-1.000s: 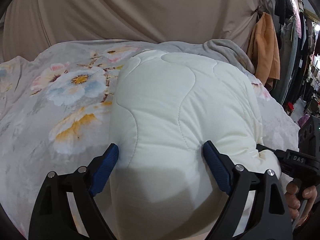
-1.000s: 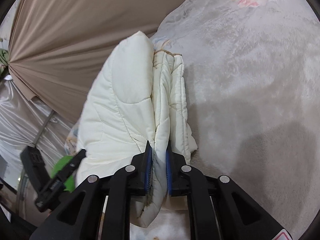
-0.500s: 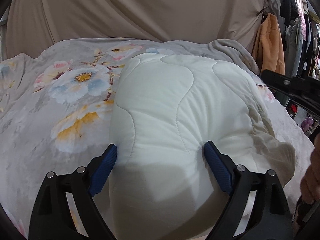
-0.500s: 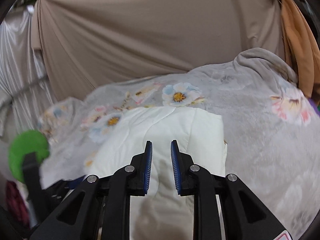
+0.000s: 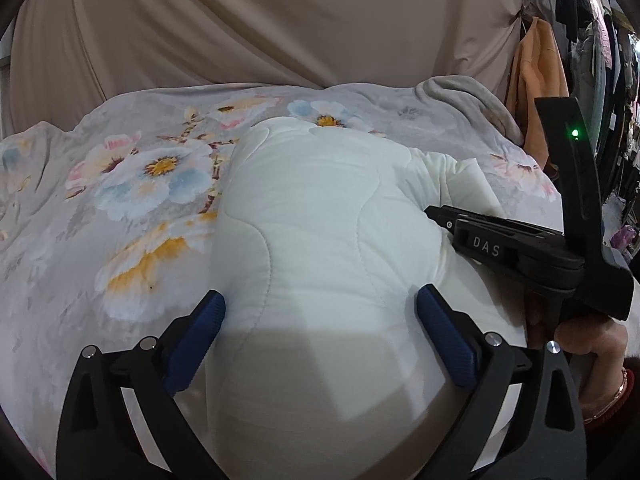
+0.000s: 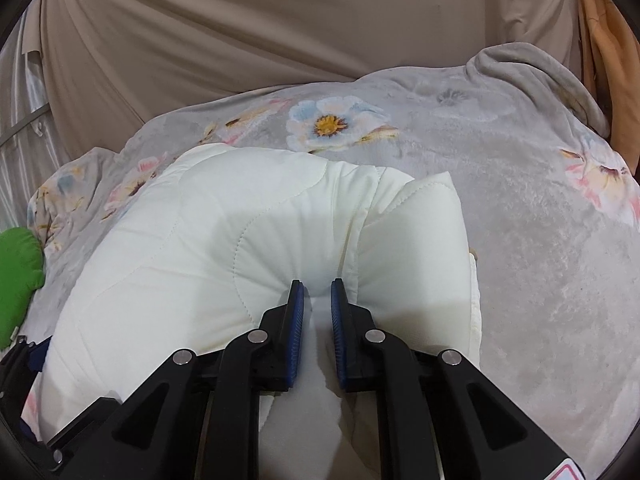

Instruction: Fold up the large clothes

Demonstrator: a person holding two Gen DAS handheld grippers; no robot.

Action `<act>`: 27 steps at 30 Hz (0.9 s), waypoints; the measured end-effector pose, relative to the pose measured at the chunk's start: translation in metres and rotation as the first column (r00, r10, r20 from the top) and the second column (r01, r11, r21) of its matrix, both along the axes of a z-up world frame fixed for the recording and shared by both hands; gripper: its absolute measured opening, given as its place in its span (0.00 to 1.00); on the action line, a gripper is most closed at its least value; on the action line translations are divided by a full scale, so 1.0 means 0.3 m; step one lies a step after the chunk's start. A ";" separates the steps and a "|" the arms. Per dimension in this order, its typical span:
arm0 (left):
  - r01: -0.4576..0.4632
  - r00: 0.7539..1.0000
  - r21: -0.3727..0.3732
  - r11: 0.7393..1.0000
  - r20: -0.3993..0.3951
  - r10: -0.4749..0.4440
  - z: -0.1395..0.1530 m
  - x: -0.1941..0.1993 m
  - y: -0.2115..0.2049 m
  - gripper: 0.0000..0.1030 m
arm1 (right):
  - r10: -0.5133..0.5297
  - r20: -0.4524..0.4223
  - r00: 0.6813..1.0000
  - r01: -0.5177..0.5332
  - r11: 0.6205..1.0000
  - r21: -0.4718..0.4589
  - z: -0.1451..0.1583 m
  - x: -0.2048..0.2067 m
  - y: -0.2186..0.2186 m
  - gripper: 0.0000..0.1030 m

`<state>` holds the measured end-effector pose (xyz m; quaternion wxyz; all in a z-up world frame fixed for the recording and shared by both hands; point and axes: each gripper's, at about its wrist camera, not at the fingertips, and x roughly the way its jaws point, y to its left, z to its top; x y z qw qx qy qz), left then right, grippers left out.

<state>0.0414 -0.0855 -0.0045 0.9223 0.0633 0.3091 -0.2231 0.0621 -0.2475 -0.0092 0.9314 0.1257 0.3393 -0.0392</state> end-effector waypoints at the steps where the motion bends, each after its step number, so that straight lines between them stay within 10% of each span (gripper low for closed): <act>1: -0.003 1.000 0.004 1.000 0.003 0.003 -0.003 0.001 -0.003 0.92 | -0.002 -0.001 1.000 0.002 1.000 0.000 -0.004 0.007 -0.001 0.09; 8: -0.022 1.000 0.031 0.999 0.000 0.022 -0.010 0.007 -0.005 0.93 | -0.017 0.024 1.000 0.017 1.000 0.016 0.022 -0.025 0.000 0.10; 16: -0.016 0.998 -0.043 0.999 -0.066 0.013 0.044 -0.048 0.088 0.92 | 0.034 0.044 0.998 -0.035 0.999 0.036 0.171 -0.360 0.099 0.20; 22: 0.049 0.998 0.009 0.999 -0.031 -0.049 0.046 -0.152 0.112 0.92 | 0.027 -0.039 0.999 -0.026 0.999 0.023 0.058 -0.520 0.101 0.15; 27: 0.094 0.993 -0.009 0.996 -0.070 -0.095 0.012 -0.208 0.161 0.92 | -0.017 0.026 1.000 0.012 0.983 0.186 0.032 -0.600 0.034 0.21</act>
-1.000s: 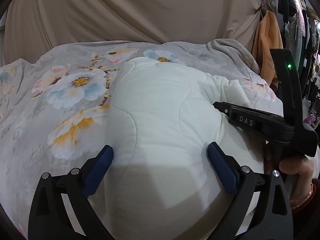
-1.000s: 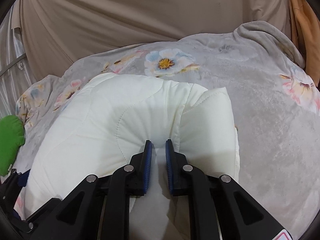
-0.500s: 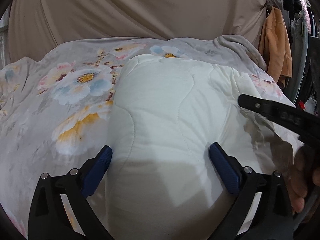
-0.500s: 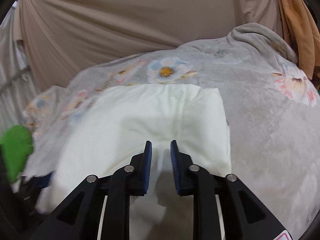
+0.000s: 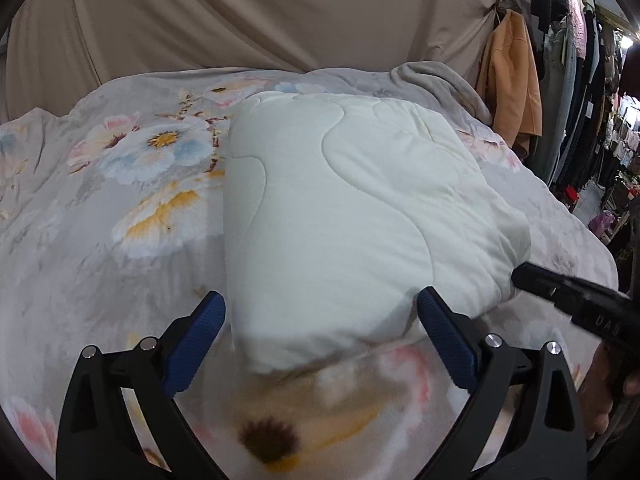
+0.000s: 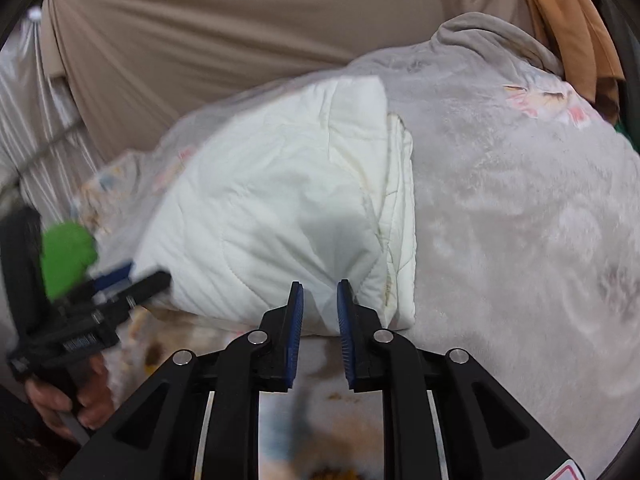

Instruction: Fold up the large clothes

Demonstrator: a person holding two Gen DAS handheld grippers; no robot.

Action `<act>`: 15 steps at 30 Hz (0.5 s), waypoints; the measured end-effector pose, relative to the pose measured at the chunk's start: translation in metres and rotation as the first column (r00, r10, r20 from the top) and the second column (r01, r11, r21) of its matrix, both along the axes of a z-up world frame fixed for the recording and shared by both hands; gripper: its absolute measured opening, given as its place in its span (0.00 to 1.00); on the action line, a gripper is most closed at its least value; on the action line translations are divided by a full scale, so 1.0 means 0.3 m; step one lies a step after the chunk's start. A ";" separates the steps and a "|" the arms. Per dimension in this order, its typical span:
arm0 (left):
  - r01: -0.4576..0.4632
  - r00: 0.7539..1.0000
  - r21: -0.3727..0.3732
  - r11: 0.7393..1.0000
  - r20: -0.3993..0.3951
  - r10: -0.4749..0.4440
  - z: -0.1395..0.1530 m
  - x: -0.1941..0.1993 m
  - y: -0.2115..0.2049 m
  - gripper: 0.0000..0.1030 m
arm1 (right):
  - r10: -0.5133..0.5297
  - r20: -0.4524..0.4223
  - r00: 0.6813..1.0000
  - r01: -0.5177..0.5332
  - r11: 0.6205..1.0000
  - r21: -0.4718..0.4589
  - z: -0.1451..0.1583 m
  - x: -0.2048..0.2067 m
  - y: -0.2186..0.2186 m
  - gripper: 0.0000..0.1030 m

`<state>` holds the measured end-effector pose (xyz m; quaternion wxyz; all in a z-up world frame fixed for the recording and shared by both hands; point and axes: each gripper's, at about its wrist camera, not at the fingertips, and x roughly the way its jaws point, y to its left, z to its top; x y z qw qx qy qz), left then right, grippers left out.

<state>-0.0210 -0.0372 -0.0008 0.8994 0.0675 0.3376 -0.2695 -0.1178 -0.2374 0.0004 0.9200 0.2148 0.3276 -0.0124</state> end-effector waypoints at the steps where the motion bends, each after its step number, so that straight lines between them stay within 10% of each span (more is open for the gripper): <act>1: 0.008 1.000 0.009 1.000 0.006 -0.008 -0.005 -0.020 0.014 0.92 | -0.021 0.025 0.999 0.020 0.999 0.028 0.015 -0.020 -0.016 0.27; 3: 0.011 1.000 0.035 0.999 0.006 -0.011 -0.024 -0.039 0.038 0.92 | -0.090 0.069 0.994 0.086 0.995 0.058 0.042 -0.055 -0.048 0.59; 9: -0.103 0.994 0.118 0.988 -0.010 0.104 -0.120 0.020 0.082 0.92 | -0.062 -0.038 0.997 0.068 0.982 0.178 -0.051 0.037 -0.066 0.60; 15: -0.189 0.982 0.079 0.979 0.004 0.190 -0.105 0.072 0.137 0.86 | -0.022 0.126 0.992 0.002 0.989 0.151 0.092 0.059 -0.007 0.14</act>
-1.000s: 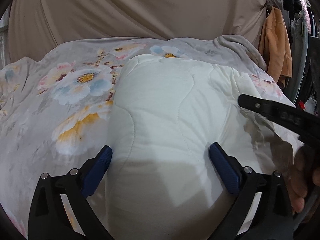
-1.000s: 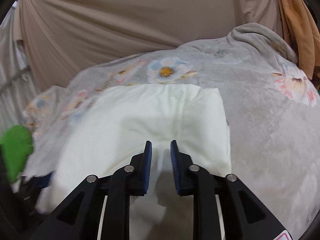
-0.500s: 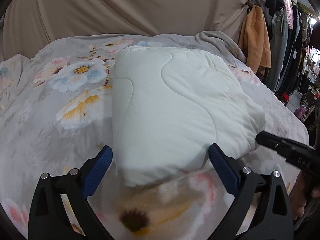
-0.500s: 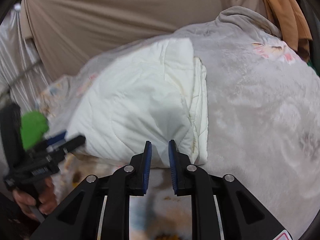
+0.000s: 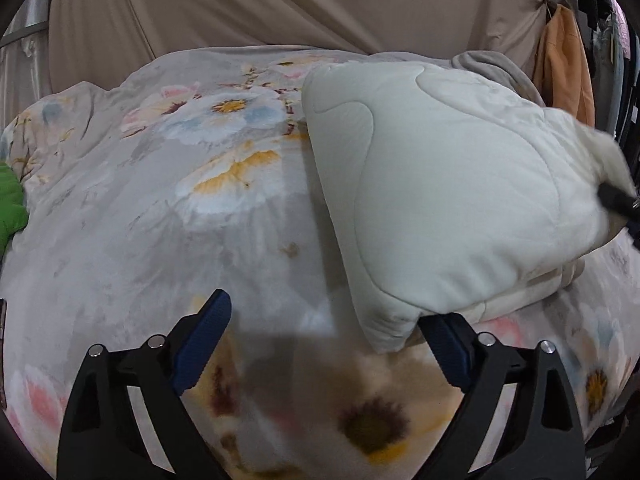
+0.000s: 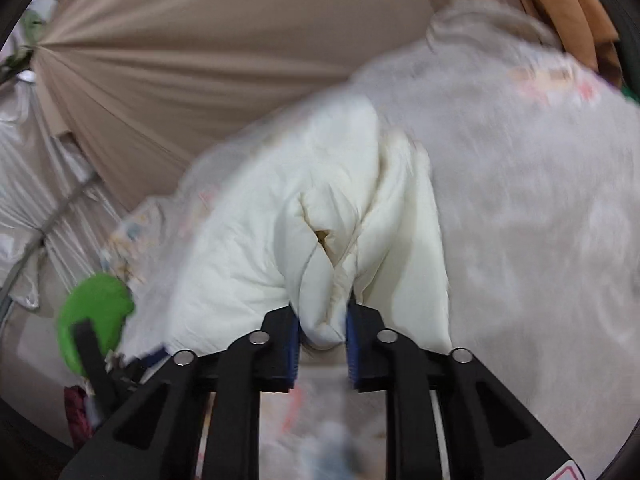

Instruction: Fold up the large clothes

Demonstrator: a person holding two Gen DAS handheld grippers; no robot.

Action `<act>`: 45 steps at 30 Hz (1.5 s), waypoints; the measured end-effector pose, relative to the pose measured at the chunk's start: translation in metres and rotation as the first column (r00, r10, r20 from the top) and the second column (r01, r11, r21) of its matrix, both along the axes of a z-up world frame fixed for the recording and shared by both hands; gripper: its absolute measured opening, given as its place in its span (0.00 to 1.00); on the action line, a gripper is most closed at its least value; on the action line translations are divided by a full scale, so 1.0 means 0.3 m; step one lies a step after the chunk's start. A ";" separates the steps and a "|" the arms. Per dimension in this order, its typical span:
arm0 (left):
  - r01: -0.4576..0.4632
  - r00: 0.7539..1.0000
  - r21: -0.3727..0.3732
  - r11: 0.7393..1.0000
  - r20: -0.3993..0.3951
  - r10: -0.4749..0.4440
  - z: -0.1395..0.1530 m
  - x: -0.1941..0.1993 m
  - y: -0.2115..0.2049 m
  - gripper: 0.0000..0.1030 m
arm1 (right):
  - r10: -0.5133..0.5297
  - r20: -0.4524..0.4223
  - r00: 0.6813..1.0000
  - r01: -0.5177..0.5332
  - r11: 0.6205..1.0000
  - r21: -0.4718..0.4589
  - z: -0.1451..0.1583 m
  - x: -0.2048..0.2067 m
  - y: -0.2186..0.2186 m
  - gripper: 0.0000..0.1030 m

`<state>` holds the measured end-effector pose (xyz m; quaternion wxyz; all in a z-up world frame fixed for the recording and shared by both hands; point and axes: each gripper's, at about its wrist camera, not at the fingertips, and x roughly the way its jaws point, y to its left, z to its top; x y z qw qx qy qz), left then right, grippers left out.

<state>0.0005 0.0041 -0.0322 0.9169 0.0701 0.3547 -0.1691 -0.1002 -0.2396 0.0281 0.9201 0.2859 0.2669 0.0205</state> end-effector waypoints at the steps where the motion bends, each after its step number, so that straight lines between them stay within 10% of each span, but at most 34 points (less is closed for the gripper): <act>1: 0.001 1.000 -0.004 1.000 -0.008 -0.001 0.001 0.006 0.005 0.85 | 0.003 0.056 0.998 -0.004 1.000 0.016 0.048 -0.026 -0.003 0.14; 5: 0.024 0.999 -0.021 0.999 -0.046 -0.025 -0.025 0.016 -0.005 0.83 | -0.059 0.096 0.994 0.068 0.993 -0.094 0.111 -0.082 0.006 0.13; 8: 0.023 0.998 -0.013 1.000 -0.062 -0.024 -0.061 0.027 -0.017 0.83 | -0.110 -0.153 0.982 0.101 0.993 -0.065 -0.133 0.015 -0.060 0.13; 11: 0.052 0.995 -0.023 0.998 -0.085 -0.054 -0.057 0.022 -0.018 0.82 | -0.100 -0.211 0.972 0.105 0.994 0.014 -0.265 0.028 -0.101 0.14; 20: 0.169 0.986 -0.174 0.970 0.019 -0.168 0.182 -0.105 0.090 0.82 | -0.122 -0.204 0.971 0.123 0.992 -0.005 -0.199 -0.037 -0.124 0.43; 23: 0.150 0.987 -0.161 0.976 0.084 -0.138 0.254 -0.068 0.059 0.84 | -0.175 -0.132 0.976 0.177 0.984 -0.002 -0.107 -0.083 -0.132 0.35; 30: 0.210 0.973 -0.115 0.971 0.120 -0.197 0.309 0.050 -0.173 0.84 | -0.139 0.021 0.990 0.138 0.933 -0.332 0.174 0.056 0.031 0.21; 37: 0.187 0.982 -0.055 0.981 0.016 -0.187 0.165 0.151 -0.304 0.89 | -0.149 -0.204 0.968 0.052 0.908 -0.416 -0.047 0.289 0.034 0.16; 45: 0.155 0.986 0.032 0.987 0.052 -0.157 0.098 0.154 -0.349 0.96 | -0.135 -0.195 0.971 0.052 0.923 -0.382 -0.144 0.315 0.019 0.16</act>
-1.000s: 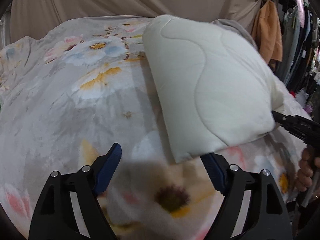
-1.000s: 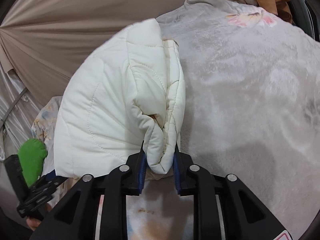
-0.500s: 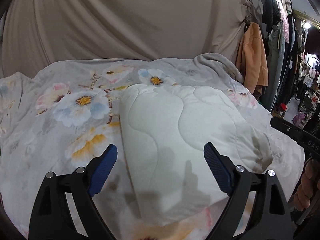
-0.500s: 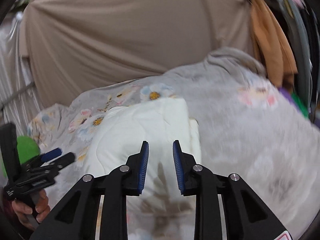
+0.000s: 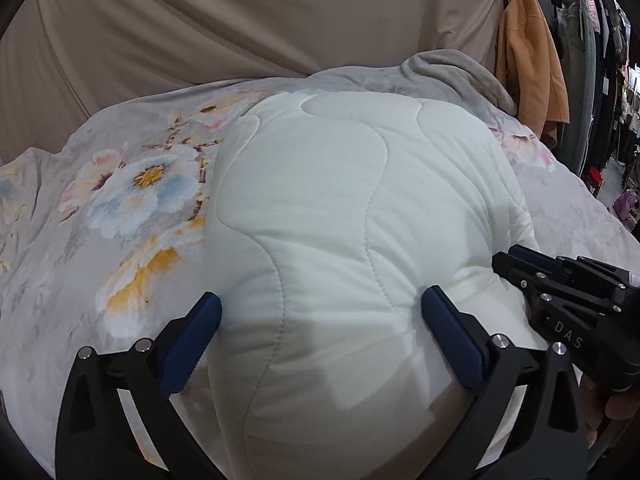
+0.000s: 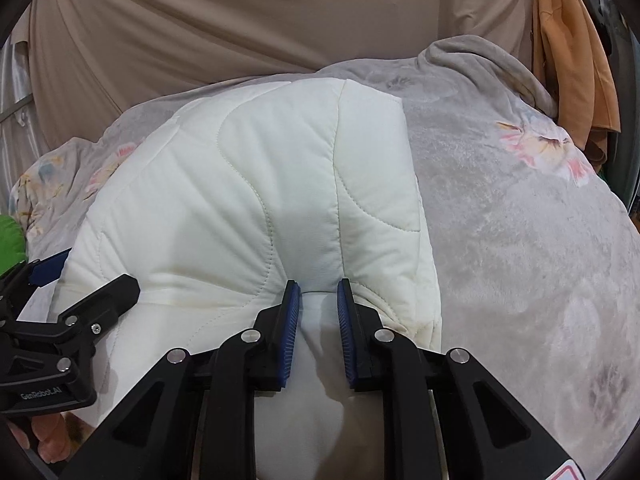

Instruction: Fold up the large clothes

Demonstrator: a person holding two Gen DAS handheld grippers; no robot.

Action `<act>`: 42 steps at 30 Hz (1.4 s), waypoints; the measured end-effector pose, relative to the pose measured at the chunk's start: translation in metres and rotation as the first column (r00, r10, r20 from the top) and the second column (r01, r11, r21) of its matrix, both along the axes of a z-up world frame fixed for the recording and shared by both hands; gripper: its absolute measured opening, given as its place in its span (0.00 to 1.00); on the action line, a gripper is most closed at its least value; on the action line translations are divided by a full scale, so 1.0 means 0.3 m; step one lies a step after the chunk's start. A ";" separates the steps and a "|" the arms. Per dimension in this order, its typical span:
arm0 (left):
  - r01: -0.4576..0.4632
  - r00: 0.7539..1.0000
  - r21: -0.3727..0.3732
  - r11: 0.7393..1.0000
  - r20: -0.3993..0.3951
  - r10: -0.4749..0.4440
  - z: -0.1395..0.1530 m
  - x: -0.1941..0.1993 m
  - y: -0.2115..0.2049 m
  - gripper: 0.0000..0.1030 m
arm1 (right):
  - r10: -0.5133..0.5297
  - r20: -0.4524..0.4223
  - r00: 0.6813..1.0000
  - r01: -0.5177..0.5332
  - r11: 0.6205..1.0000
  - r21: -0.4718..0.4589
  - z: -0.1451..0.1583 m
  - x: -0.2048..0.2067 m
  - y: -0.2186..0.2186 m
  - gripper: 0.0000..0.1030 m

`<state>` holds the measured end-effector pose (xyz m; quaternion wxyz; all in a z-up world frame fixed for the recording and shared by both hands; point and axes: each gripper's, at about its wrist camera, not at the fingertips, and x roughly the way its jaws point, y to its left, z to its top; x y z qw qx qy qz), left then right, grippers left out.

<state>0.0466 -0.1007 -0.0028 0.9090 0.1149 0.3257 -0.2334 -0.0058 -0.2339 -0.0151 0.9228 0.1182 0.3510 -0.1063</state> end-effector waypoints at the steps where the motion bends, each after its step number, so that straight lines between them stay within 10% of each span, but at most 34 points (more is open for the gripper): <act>1: -0.002 1.000 -0.003 1.000 -0.006 0.002 0.000 0.004 0.000 0.96 | 0.004 0.000 1.000 -0.004 1.000 0.005 0.005 -0.001 -0.004 0.16; 4: -0.003 1.000 -0.013 1.000 -0.019 0.003 0.004 0.007 0.010 0.96 | 0.004 0.024 1.000 -0.005 0.999 0.051 0.051 -0.034 -0.013 0.20; 8: -0.003 0.998 -0.061 0.998 -0.058 0.000 0.026 0.002 0.042 0.96 | -0.037 0.156 0.987 0.006 0.980 0.199 0.152 -0.148 -0.072 0.56; 12: 0.018 0.994 -0.174 0.984 -0.105 -0.037 0.081 -0.015 0.121 0.95 | -0.078 0.165 0.983 0.039 0.973 0.227 0.200 -0.207 -0.147 0.72; 19: 0.005 0.969 -0.353 0.936 -0.228 -0.091 0.110 0.055 0.275 0.95 | 0.001 0.030 1.000 -0.015 0.879 0.477 0.046 -0.148 -0.261 0.77; 27: -0.012 0.857 -0.449 0.893 -0.465 -0.222 -0.065 0.199 0.237 0.96 | 0.128 0.026 0.991 -0.112 0.730 0.675 -0.096 -0.037 -0.238 0.84; 32: -0.006 0.858 -0.470 0.883 -0.456 -0.237 -0.076 0.213 0.198 0.96 | 0.157 0.052 0.986 -0.146 0.677 0.721 -0.131 0.028 -0.237 0.84; 38: 0.126 0.928 -0.389 0.913 -0.279 -0.247 0.046 0.145 0.134 0.83 | 0.169 0.105 0.980 -0.198 0.779 0.595 -0.016 0.038 -0.186 0.38; 42: 0.196 0.944 -0.410 0.891 -0.167 -0.284 0.164 0.141 0.142 0.70 | 0.163 0.171 0.972 -0.221 0.881 0.419 0.155 0.027 -0.100 0.30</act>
